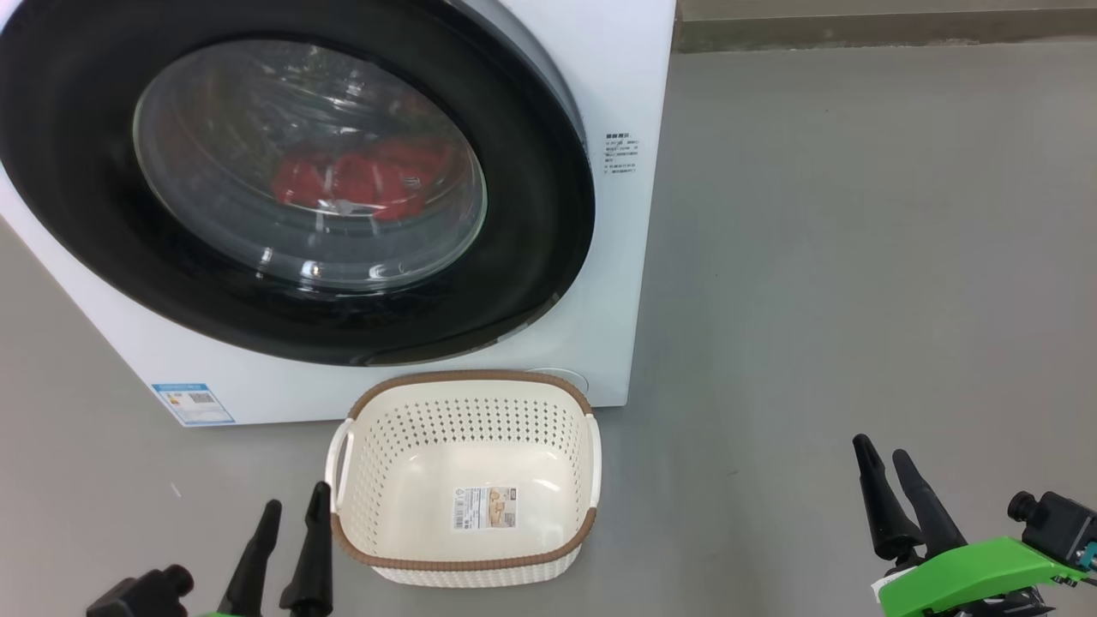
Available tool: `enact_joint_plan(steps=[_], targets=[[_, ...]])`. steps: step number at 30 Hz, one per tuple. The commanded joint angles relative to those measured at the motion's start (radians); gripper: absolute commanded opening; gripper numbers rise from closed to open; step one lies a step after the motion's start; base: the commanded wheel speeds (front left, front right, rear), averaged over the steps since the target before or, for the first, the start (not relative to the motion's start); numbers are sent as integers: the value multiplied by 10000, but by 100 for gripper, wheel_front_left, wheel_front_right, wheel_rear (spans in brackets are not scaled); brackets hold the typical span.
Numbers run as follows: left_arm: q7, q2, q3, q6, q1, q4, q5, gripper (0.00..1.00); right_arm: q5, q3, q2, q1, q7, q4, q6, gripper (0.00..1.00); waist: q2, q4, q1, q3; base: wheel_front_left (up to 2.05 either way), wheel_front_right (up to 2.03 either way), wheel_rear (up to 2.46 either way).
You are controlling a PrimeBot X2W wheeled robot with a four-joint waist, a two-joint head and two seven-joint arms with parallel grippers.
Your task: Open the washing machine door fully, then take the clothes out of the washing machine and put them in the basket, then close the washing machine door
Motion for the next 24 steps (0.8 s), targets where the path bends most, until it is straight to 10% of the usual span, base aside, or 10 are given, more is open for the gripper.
enact_joint_plan(steps=[1, 24], targets=[[-137, 170, 146, 125, -60, -354, 404, 100, -391, 173, -202, -78, -147, -331, 4, 100, 0, 3, -1, 5, 0, 0, 0], [-817, 266, 54, 228, 152, -685, 3268, 100, -2665, 318, -318, 276, -823, -571, 5, 100, 0, 10, -1, 16, 0, 0, 0]])
